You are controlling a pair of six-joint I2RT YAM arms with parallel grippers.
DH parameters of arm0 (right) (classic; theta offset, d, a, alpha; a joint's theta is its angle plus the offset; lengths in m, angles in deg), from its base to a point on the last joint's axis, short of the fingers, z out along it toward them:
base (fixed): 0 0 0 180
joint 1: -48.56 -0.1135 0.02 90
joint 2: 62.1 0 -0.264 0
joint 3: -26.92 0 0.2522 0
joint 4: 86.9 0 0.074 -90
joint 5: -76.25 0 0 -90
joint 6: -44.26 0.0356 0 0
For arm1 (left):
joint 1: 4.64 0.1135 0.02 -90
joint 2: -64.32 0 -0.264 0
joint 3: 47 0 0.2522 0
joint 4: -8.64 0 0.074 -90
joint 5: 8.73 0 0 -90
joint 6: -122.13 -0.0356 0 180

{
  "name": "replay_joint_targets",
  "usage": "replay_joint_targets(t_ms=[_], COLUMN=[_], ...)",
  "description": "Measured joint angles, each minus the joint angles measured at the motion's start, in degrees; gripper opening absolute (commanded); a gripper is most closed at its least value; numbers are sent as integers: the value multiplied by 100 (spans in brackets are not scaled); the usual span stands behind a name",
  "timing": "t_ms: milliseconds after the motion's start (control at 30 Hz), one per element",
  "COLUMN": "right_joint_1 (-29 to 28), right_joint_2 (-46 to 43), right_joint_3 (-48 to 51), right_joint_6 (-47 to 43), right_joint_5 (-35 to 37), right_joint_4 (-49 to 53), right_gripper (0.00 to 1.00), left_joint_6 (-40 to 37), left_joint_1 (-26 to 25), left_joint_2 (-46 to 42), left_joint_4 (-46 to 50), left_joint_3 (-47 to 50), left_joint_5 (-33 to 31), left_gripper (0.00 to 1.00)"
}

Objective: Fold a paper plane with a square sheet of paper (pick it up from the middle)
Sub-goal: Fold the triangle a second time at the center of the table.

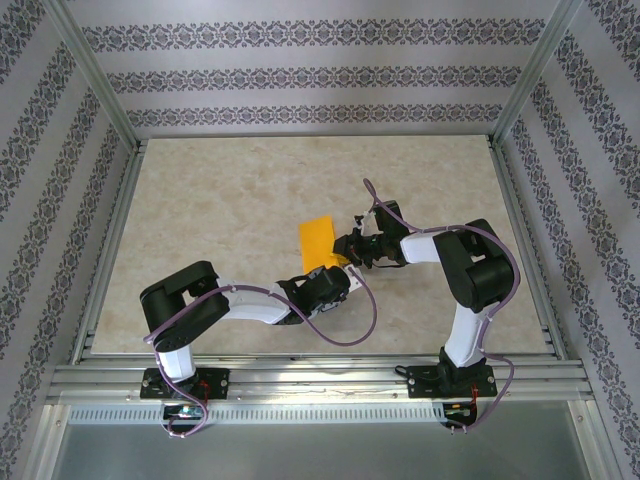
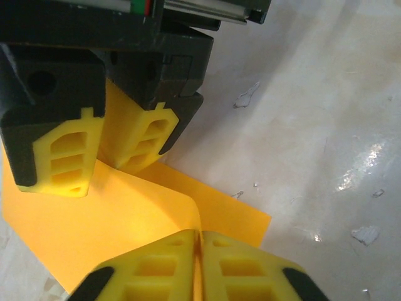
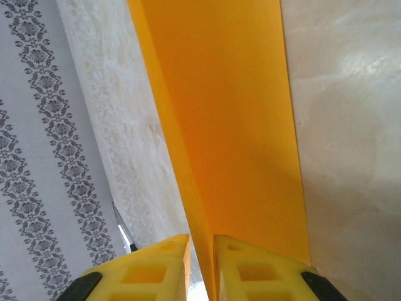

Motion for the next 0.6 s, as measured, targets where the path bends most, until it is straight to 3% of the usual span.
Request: replay_joint_targets(t_ms=[100,333,600], right_joint_1=[2,7,236], right_joint_2=[-31,-184,-575], right_joint_3=[0,63,321], right_joint_6=[0,-2,-127], right_joint_5=[4,59,260], right_joint_4=[0,7,245], right_gripper=[18,23,32], left_joint_6=[55,417,1539], left_joint_1=[0,46,713], left_joint_2=[-28,-297,-990], left_joint_4=[2,2,-70], left_joint_3=[0,9,389], left_joint_5=[39,291,1766], left_gripper=[1,0,0])
